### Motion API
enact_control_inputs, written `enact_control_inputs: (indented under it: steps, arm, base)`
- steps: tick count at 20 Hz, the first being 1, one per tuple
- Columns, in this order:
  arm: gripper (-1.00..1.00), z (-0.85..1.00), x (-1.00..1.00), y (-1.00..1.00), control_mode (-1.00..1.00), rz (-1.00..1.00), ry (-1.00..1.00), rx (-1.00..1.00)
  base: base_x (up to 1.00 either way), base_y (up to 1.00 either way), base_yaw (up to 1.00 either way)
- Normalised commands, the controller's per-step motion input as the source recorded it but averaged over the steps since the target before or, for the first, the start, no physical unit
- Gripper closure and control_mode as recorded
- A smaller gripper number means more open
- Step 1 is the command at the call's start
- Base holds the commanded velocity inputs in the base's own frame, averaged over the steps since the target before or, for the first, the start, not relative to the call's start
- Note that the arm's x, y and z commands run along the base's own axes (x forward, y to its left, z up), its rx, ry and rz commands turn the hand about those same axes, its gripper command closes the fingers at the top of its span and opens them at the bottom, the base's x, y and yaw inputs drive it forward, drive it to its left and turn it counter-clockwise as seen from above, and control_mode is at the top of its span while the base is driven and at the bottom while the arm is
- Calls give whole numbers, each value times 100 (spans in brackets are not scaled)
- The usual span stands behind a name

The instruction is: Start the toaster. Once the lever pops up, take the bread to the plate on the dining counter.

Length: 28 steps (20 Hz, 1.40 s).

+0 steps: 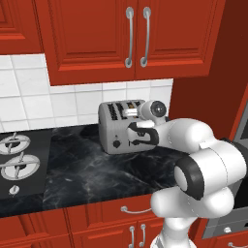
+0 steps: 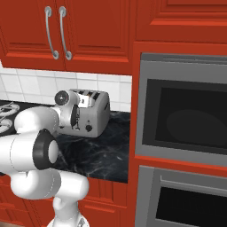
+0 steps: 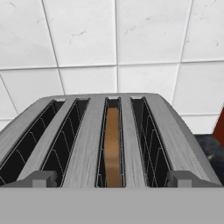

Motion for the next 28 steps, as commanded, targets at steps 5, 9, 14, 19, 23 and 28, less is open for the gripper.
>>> enact_control_inputs:
  steps: [5,9,14,19,23,28]
  arm:
    - [-100,0,0,0,-100,0,0,0]
    - [-100,0,0,0,-100,0,0,0]
    - [-100,0,0,0,-100,0,0,0]
    - [-100,0,0,0,-100,0,0,0]
    - [-100,0,0,0,-100,0,0,0]
    - [-100,0,0,0,-100,0,0,0]
  base:
    - [0,0,0]
    - [0,0,0]
    - [0,0,0]
    - [0,0,0]
    - [0,0,0]
    - [0,0,0]
